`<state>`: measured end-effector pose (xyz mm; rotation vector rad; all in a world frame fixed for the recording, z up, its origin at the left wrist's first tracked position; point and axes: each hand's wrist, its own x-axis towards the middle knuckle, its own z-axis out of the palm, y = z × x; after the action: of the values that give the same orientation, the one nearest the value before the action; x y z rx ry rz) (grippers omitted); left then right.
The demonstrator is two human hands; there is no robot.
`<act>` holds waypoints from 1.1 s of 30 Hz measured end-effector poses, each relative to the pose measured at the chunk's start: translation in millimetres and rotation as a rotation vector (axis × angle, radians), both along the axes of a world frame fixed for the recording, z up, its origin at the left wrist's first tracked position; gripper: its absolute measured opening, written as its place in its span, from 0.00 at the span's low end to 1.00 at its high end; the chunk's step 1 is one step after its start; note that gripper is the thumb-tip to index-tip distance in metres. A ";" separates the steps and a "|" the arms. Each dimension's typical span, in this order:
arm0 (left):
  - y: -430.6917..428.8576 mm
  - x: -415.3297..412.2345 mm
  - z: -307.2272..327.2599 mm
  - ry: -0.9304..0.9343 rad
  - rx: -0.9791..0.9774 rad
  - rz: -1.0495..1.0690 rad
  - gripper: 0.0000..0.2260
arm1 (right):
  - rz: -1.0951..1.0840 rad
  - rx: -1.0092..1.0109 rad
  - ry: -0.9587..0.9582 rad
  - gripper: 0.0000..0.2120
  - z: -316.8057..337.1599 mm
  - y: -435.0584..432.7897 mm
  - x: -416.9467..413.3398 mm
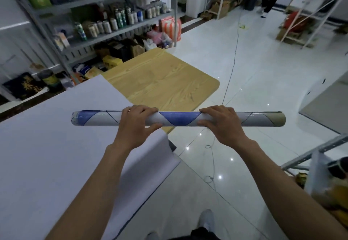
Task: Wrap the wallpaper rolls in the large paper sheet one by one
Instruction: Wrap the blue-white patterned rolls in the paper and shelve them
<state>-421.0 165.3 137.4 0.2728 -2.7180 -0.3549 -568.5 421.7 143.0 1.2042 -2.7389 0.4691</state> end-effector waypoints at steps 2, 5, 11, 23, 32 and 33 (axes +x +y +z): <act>18.4 -29.3 3.6 0.005 0.001 -0.013 0.20 | -0.012 -0.026 0.000 0.20 0.8 20.3 -24.4; 45.4 -74.4 8.8 0.019 -0.007 -0.031 0.23 | -0.026 -0.065 0.002 0.22 3.1 49.8 -62.1; 86.8 -140.2 9.0 0.027 -0.006 -0.048 0.26 | -0.037 -0.085 0.010 0.24 7.1 90.1 -124.7; 79.3 -288.0 0.4 0.009 -0.005 -0.059 0.20 | -0.106 -0.062 -0.004 0.15 -5.2 84.8 -261.8; 28.9 -417.6 7.4 0.081 0.002 -0.127 0.21 | -0.167 -0.060 -0.015 0.18 13.3 44.2 -369.9; 26.1 -427.1 8.6 0.082 0.007 -0.135 0.20 | -0.173 -0.058 -0.015 0.18 15.4 41.1 -377.9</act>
<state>-848.1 191.4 146.0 0.0754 -2.6613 -0.4047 -946.4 462.9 158.4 0.9432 -2.7894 0.5357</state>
